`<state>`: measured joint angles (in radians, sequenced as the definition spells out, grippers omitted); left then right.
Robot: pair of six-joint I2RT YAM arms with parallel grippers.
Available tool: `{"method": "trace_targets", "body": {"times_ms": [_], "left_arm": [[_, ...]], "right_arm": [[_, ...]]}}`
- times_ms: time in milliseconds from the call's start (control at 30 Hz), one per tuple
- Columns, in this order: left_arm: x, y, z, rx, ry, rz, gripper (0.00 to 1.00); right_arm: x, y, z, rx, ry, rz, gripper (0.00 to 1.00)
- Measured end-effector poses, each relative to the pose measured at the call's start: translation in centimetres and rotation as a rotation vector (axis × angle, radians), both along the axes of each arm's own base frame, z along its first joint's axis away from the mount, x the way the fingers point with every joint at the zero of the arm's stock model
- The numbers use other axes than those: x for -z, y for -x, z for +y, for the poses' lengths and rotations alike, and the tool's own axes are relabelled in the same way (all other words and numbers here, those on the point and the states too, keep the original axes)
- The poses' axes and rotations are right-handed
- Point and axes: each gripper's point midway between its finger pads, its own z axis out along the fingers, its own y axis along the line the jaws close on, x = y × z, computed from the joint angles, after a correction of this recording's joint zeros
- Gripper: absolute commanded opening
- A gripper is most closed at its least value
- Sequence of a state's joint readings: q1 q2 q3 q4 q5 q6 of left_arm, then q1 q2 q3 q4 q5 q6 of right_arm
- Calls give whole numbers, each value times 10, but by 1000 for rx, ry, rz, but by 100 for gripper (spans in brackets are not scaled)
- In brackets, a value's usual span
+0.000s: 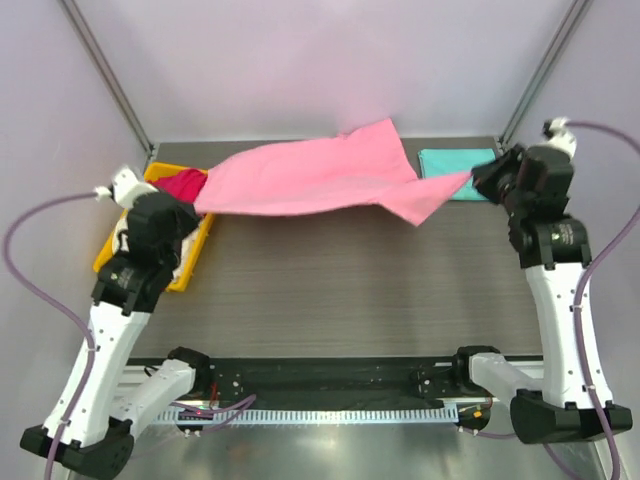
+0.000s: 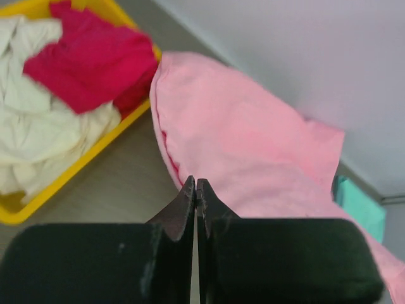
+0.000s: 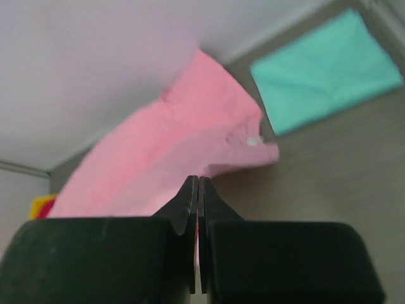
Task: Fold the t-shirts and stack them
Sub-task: Flatten the tshirt out
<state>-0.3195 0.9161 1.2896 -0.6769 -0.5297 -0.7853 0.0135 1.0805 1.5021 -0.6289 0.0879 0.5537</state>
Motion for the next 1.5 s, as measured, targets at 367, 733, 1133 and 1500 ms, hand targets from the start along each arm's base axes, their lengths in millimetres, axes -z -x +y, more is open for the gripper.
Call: {"method": "trace_targets", "body": {"times_ms": [367, 733, 1133, 1500], "left_arm": [[253, 85, -15, 42, 107, 608, 0], [267, 96, -8, -45, 131, 682, 0], [265, 104, -6, -77, 166, 681, 0], [266, 111, -25, 1, 200, 685, 0]], "right_arm": [[274, 125, 2, 100, -132, 706, 1], [269, 134, -5, 193, -183, 646, 1], [252, 174, -15, 251, -185, 576, 1], [229, 202, -20, 282, -198, 507, 1]]}}
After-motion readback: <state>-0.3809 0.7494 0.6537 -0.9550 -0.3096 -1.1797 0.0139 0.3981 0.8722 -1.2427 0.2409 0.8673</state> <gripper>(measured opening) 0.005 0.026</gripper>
